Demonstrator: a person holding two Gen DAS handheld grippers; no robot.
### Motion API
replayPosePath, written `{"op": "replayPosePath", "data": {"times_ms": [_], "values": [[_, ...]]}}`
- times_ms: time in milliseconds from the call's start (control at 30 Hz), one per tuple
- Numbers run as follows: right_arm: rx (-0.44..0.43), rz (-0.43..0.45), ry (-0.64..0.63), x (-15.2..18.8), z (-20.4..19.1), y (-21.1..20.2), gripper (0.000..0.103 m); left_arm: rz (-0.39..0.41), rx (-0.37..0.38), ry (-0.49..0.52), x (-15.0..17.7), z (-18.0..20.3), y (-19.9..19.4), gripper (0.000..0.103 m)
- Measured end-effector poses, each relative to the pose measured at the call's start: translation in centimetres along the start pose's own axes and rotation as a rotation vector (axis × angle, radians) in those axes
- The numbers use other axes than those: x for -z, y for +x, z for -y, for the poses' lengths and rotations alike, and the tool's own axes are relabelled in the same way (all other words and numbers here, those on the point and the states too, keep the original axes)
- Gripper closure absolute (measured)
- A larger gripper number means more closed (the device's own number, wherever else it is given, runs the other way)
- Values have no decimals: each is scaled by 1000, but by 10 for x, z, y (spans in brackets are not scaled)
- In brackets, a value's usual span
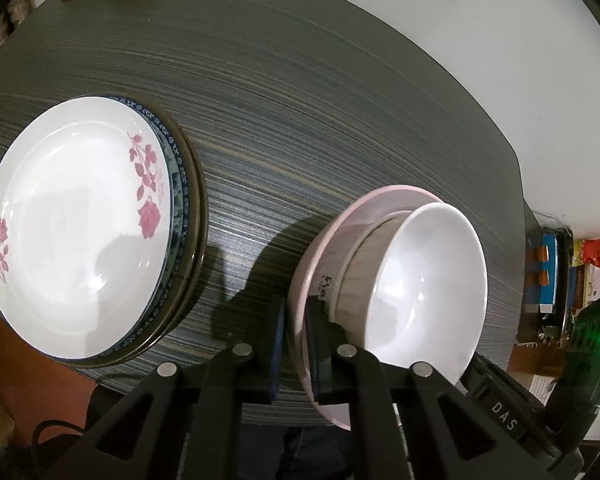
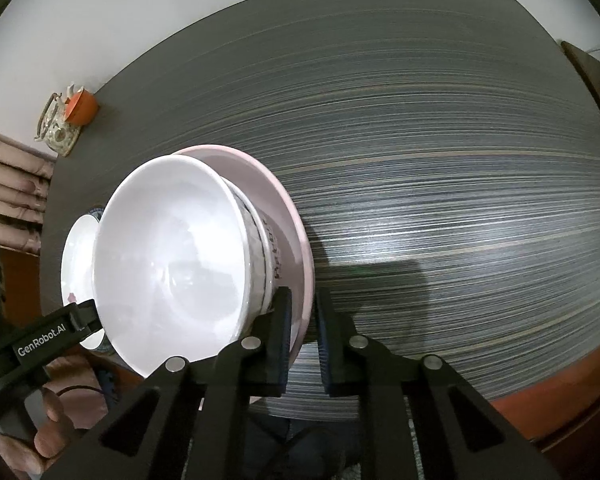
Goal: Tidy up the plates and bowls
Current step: 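Carry the nested bowl stack with both tools toward the plate stack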
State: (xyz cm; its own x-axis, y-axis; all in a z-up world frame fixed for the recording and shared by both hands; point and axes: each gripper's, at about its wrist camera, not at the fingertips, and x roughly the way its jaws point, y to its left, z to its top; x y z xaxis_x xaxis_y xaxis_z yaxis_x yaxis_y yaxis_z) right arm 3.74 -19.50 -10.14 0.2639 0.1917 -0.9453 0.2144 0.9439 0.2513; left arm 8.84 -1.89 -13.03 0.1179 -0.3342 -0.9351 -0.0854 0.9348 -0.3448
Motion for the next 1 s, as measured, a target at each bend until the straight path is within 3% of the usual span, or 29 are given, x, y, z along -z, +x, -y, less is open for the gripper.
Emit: {"op": "replayPosePath", "data": {"times_ms": [1000], "values": [[-10, 38, 6, 2, 3, -8, 89, 44, -9, 32, 0, 11, -11, 95]]}}
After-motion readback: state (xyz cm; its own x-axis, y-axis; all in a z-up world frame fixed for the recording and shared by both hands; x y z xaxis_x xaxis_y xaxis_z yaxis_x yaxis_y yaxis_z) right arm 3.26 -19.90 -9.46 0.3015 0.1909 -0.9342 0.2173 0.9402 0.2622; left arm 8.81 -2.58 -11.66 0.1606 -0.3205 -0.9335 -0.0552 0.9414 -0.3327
